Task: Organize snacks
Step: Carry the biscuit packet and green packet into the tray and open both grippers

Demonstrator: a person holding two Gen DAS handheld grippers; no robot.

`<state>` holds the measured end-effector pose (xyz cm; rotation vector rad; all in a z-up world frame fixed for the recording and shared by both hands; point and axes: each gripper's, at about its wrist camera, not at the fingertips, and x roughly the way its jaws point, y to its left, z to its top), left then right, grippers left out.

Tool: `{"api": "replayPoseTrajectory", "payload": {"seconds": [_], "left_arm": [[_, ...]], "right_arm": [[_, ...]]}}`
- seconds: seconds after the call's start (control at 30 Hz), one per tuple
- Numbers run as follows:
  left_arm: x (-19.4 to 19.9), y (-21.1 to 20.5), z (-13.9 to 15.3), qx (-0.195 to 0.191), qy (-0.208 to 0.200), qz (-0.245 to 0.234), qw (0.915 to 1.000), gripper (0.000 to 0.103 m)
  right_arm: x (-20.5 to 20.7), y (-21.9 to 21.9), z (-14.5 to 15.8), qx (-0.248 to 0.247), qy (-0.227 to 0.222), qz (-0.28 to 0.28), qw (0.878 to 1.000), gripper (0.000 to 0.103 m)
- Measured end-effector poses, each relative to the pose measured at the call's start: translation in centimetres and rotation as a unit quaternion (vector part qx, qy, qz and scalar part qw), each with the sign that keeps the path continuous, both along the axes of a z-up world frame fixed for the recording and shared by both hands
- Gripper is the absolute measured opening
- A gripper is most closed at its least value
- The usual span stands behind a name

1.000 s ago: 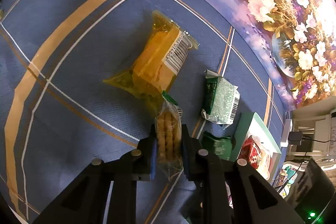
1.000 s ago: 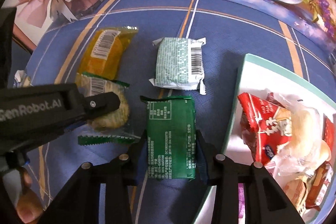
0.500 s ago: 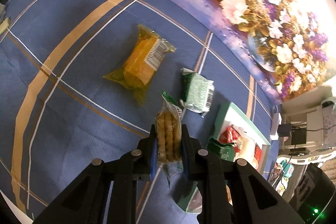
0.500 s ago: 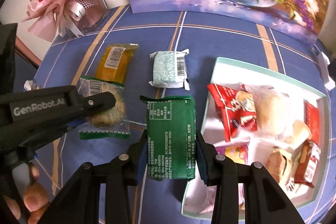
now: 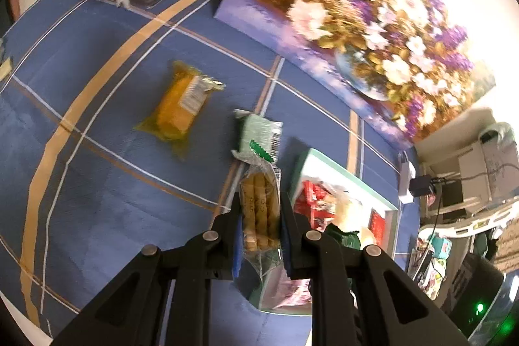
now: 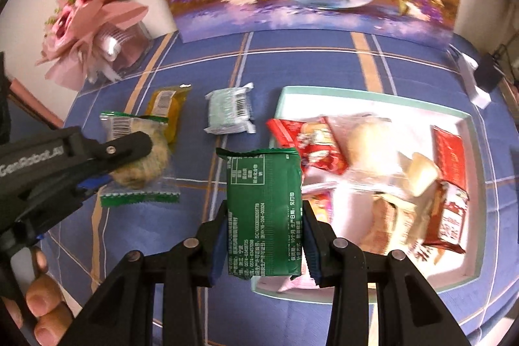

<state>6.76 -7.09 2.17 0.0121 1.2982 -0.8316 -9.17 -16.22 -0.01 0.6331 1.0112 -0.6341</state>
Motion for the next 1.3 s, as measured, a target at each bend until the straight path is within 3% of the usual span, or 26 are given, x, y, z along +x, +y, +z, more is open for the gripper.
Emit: {"api": "replayPoseTrajectory", "payload": {"seconds": [0.43, 0.7, 1.0, 1.3], "left_arm": [[-6.9, -5.7, -0.1, -0.002, -0.006, -0.103, 0.9946, 0.020], [-10.7, -8.7, -1.3, -0.005, 0.016, -0.151, 0.9884, 0.020], [-12.6, -10.1, -2.7, -0.003, 0.021, -0.176, 0.9842, 0.020], [-12.0, -10.2, -5.1, 0.004, 0.043, -0.167, 0.9850, 0.020]], "right_arm": [[-6.9, -6.4, 0.0, 0.010, 0.000, -0.113, 0.994, 0.042], [-12.2, -10.0, -0.3, 0.027, -0.005, -0.183, 0.983, 0.042], [-13.2, -10.7, -1.1, 0.041, -0.009, -0.190, 0.981, 0.042], [-12.4, -10.8, -3.1, 0.065, -0.004, -0.182, 0.981, 0.042]]}}
